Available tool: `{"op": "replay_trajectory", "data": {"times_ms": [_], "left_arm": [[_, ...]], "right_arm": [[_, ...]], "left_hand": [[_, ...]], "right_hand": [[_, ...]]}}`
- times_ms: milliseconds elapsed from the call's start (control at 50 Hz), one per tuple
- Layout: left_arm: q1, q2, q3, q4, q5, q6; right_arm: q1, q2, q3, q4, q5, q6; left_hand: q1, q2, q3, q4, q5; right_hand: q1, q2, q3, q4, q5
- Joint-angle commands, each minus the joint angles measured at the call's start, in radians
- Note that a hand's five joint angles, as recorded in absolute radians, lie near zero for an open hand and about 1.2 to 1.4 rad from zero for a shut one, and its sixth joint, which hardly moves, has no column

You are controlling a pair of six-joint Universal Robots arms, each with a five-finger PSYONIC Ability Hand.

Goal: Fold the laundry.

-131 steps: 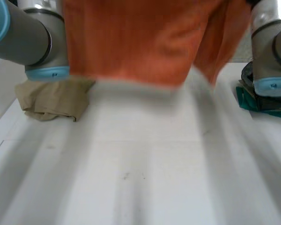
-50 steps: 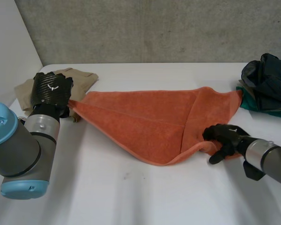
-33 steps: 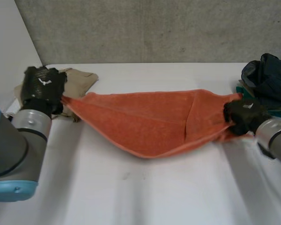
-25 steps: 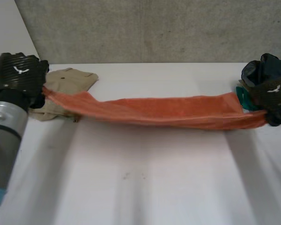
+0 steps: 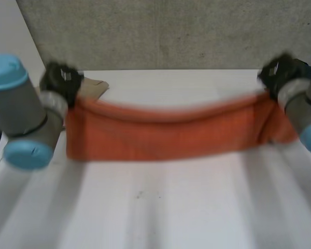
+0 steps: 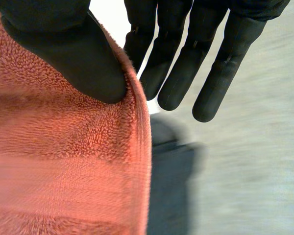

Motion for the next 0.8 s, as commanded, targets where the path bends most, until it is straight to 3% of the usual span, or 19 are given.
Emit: {"op": "replay_trajectory", "data": {"times_ms": [20, 60, 80, 120, 220, 440, 520, 620, 700, 800], "left_arm": [[0.012, -0.083, 0.334, 0.415, -0.038, 0.004], [0.015, -0.079, 0.356, 0.515, -0.053, 0.005], [0.010, -0.076, 0.362, 0.597, -0.070, 0.010], [0.004, -0.079, 0.359, 0.639, -0.087, 0.011], [0.007, -0.070, 0.302, 0.577, -0.099, -0.002], [0.009, -0.023, -0.118, 0.508, -0.080, -0.116], [0.010, -0.029, -0.225, 0.508, -0.057, -0.117], [0.015, -0.038, -0.293, 0.509, -0.037, -0.119], [0.019, -0.038, -0.298, 0.509, -0.038, -0.121], [0.035, -0.023, -0.302, 0.508, -0.041, -0.122]], "right_arm": [[0.001, -0.034, -0.086, -0.629, -0.011, 0.051], [0.003, -0.065, -0.060, -0.762, -0.026, 0.051], [0.003, -0.069, -0.055, -0.774, -0.032, 0.051], [0.004, -0.076, -0.052, -0.766, -0.046, 0.053], [0.038, -0.082, -0.005, -0.632, -0.074, 0.059], [0.044, -0.079, 0.233, -0.311, -0.082, 0.123], [0.027, -0.048, 0.313, -0.255, -0.124, 0.256], [-0.009, 0.038, 0.353, -0.240, -0.296, 0.469], [-0.063, 0.049, 0.360, -0.240, -0.368, 0.618], [-0.128, 0.047, 0.353, -0.240, -0.371, 0.776]], "left_hand": [[0.263, 0.195, 0.198, 0.192, 0.230], [0.263, 0.195, 0.198, 0.192, 0.230], [0.263, 0.195, 0.198, 0.192, 0.230], [0.263, 0.195, 0.198, 0.192, 0.230], [0.263, 0.195, 0.198, 0.192, 0.230], [0.263, 0.195, 0.198, 0.192, 0.230], [0.263, 0.195, 0.198, 0.192, 0.230], [0.263, 0.195, 0.198, 0.192, 0.230], [0.263, 0.195, 0.198, 0.192, 0.230], [0.263, 0.195, 0.198, 0.192, 0.230]], "right_hand": [[0.277, 0.212, 0.199, 0.194, 0.214], [0.277, 0.212, 0.199, 0.194, 0.214], [0.277, 0.212, 0.199, 0.194, 0.214], [0.277, 0.212, 0.199, 0.194, 0.214], [0.277, 0.212, 0.199, 0.194, 0.214], [0.277, 0.212, 0.199, 0.194, 0.214], [0.277, 0.212, 0.199, 0.194, 0.214], [0.277, 0.212, 0.199, 0.194, 0.214], [0.277, 0.212, 0.199, 0.194, 0.214], [-0.073, -0.139, -0.151, -0.157, -0.137]]}}
